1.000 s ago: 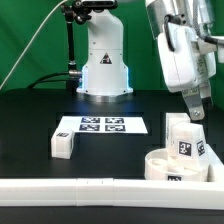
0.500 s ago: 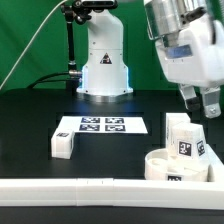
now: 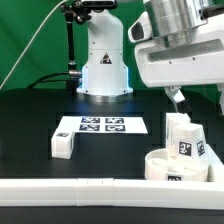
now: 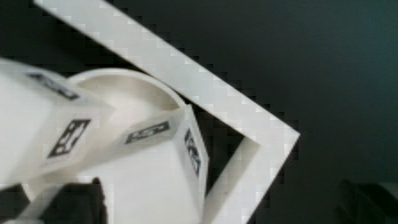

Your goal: Assemble stool

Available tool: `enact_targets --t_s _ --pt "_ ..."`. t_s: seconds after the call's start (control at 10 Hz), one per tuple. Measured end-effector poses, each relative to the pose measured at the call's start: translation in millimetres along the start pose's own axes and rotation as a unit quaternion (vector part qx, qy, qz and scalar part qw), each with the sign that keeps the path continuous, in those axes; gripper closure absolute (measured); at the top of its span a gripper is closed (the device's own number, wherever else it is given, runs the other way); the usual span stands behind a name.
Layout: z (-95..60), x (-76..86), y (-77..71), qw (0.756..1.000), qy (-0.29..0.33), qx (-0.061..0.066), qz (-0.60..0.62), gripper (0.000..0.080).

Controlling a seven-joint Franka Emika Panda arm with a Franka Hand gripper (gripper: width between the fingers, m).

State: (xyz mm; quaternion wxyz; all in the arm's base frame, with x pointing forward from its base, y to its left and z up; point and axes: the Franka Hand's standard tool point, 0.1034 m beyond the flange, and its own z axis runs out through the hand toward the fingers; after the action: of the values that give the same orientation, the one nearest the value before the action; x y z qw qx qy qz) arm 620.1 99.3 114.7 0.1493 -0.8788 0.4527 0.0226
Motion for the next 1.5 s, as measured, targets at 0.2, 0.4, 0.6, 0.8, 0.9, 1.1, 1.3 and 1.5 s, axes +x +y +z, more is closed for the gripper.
enact_targets --t_s 0.2,0.4,0.6,0.8,0.9,1.1,1.3,1.5 --pt "0.4 0.8 3.4 0.988 0.017 -0.034 -0.149 0.0151" --pt "-0.4 -3.0 2.3 0.958 0.026 -0.075 -0.276 0.0151" --pt "-2.1 1.2 1.8 0.924 0.030 -0.085 -0.372 0.0151" --pt "-2.2 2.3 2.6 0.902 0.025 -0.088 -0.422 0.0151" --pt "-1.9 2.9 2.7 0.888 0.025 -0.090 -0.450 0.0151" --pt "1.3 3.6 2.8 0.815 0.031 -0.107 -0.568 0.0151" --pt "9.0 2.2 4.5 0.767 0.018 -0.115 -0.631 0.0151" --pt "9.7 5.2 6.9 0.736 0.011 -0.117 -0.667 0.0151"
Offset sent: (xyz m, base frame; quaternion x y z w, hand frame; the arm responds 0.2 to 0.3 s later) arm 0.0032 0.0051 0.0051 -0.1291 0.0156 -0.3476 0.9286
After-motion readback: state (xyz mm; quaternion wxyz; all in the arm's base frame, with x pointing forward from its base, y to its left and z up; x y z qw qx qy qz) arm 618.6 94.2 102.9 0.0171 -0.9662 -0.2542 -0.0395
